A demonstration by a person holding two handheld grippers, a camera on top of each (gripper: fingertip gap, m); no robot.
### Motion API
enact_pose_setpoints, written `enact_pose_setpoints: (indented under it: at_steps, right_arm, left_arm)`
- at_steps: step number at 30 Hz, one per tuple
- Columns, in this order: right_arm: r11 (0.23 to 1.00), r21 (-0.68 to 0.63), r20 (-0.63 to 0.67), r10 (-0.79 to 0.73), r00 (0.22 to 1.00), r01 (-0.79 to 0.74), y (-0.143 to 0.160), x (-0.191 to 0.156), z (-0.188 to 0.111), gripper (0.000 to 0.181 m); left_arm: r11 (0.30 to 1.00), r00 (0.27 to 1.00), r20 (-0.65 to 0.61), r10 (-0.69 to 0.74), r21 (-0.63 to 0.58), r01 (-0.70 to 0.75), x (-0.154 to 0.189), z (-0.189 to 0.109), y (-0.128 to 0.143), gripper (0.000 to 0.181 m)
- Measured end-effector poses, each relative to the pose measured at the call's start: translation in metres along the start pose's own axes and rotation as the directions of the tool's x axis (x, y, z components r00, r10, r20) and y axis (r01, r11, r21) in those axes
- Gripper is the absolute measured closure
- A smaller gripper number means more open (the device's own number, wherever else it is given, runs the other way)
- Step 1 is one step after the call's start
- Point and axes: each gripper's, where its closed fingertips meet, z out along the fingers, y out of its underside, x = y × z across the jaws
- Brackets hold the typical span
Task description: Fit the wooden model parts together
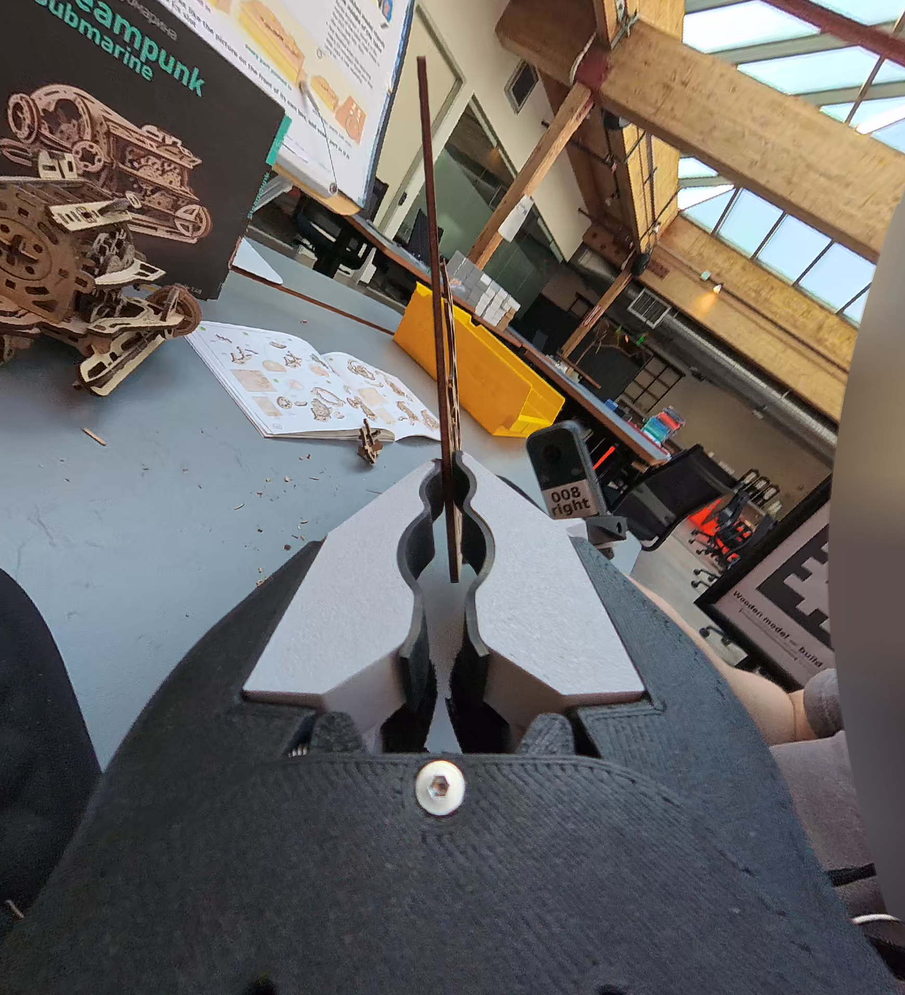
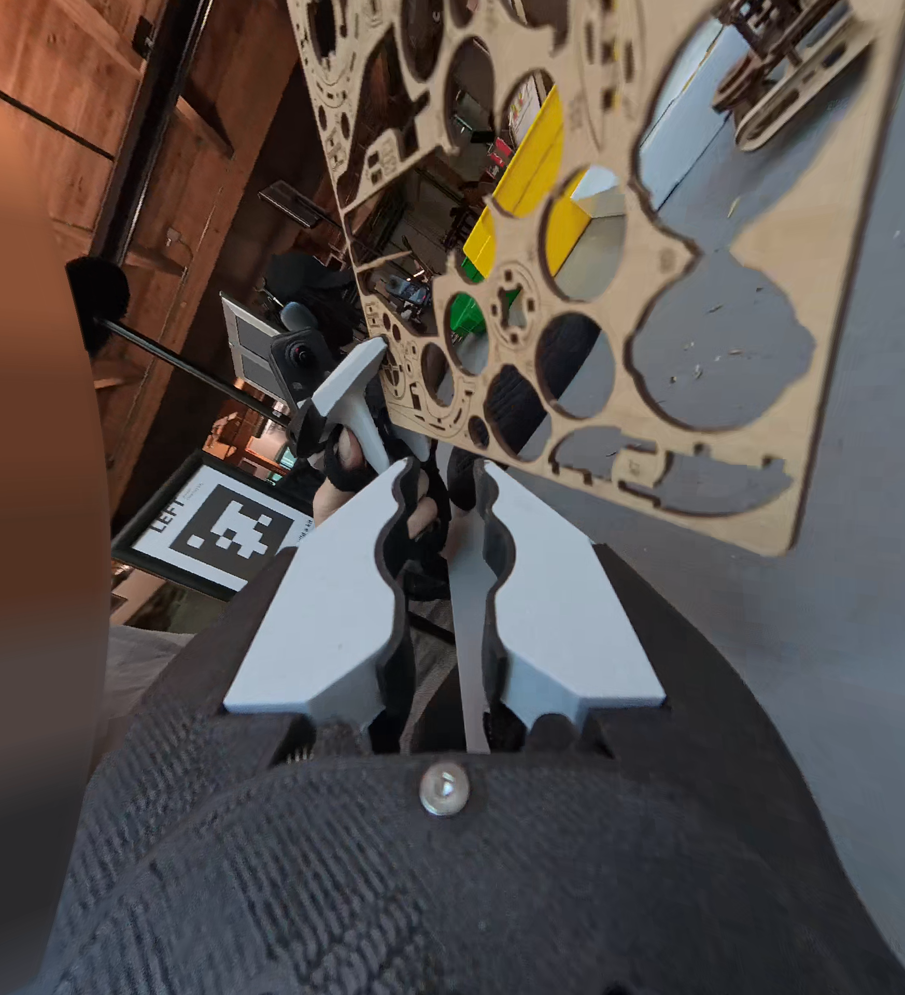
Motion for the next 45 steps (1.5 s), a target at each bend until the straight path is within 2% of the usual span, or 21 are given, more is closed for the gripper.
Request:
enact_pose_setpoints:
  at_steps: [3, 5, 8, 9, 11, 12, 14, 16, 20, 29, 31, 34, 37, 41, 45]
  right_arm:
    - [0.994, 0.015, 0.04, 0.108, 0.993, -0.109, 0.002, 0.0, 0.005, 0.144]
    - [0.991, 0.069, 0.06, 0.106, 0.993, -0.11, -0.007, 0.0, 0.006, 0.133]
    - [0.977, 0.181, 0.072, 0.101, 0.992, -0.113, -0.028, 0.003, -0.001, 0.131]
    - [0.97, 0.218, 0.09, 0.095, 0.991, -0.113, -0.035, 0.002, -0.004, 0.133]
    - [0.963, 0.249, 0.141, 0.071, 0.987, -0.105, -0.043, -0.004, -0.008, 0.149]
    - [0.961, 0.255, 0.175, 0.06, 0.983, -0.104, -0.045, -0.009, -0.01, 0.159]
    - [0.958, 0.262, 0.208, 0.062, 0.976, -0.117, -0.047, -0.013, -0.014, 0.164]
    - [0.96, 0.251, 0.252, 0.06, 0.966, -0.125, -0.046, -0.018, -0.017, 0.179]
    - [0.972, 0.212, 0.288, 0.034, 0.957, -0.098, -0.036, -0.029, -0.015, 0.181]
    - [0.971, 0.199, 0.31, 0.066, 0.949, -0.132, -0.03, -0.032, -0.009, 0.181]
    - [0.977, 0.171, 0.283, 0.078, 0.956, -0.13, -0.025, -0.029, -0.007, 0.178]
    - [0.974, 0.175, 0.21, 0.11, 0.971, -0.148, -0.022, -0.019, -0.011, 0.158]
    - [0.973, 0.188, 0.119, 0.109, 0.987, -0.13, -0.019, -0.01, -0.023, 0.149]
    - [0.977, 0.202, -0.081, -0.054, 0.995, 0.07, -0.021, -0.004, -0.04, 0.145]
    - [0.925, 0.212, -0.199, -0.273, 0.941, 0.314, -0.048, -0.017, -0.055, 0.147]
  left_arm:
    - [0.996, 0.999, -0.026, -0.047, 0.069, 0.048, 0.001, -0.003, -0.01, 0.181]
    - [0.994, 0.998, -0.04, -0.053, 0.091, 0.057, 0.003, -0.004, -0.013, 0.181]
    - [0.986, 0.992, -0.094, -0.086, 0.136, 0.099, 0.01, -0.006, -0.019, 0.181]
    - [0.983, 0.987, -0.119, -0.104, 0.137, 0.12, 0.012, -0.007, -0.019, 0.181]
    - [0.98, 0.979, -0.15, -0.138, 0.125, 0.158, 0.012, -0.006, -0.018, 0.181]
    - [0.982, 0.978, -0.156, -0.139, 0.108, 0.156, 0.012, -0.005, -0.016, 0.181]
    - [0.989, 0.977, -0.171, -0.129, 0.051, 0.14, 0.014, -0.003, -0.009, 0.181]
    - [0.992, 0.975, -0.189, -0.12, 0.009, 0.124, 0.017, -0.003, -0.007, 0.181]
    - [0.994, 0.964, -0.242, -0.109, -0.019, 0.107, 0.02, -0.008, -0.012, 0.181]
    - [0.998, 0.974, -0.221, -0.057, -0.03, 0.052, 0.021, -0.009, -0.022, 0.181]
    - [0.999, 0.976, -0.213, -0.041, -0.042, 0.033, 0.02, -0.011, -0.024, 0.181]
    - [0.998, 0.978, -0.205, -0.03, -0.052, 0.019, 0.017, -0.016, -0.032, 0.181]
    - [0.993, 0.984, -0.177, 0.008, -0.111, -0.028, 0.01, -0.022, -0.036, 0.181]
    - [0.972, 0.983, -0.181, 0.037, -0.222, -0.077, 0.004, -0.026, -0.042, 0.181]
    - [0.922, 0.979, -0.191, 0.073, -0.362, -0.14, -0.005, -0.021, -0.041, 0.181]
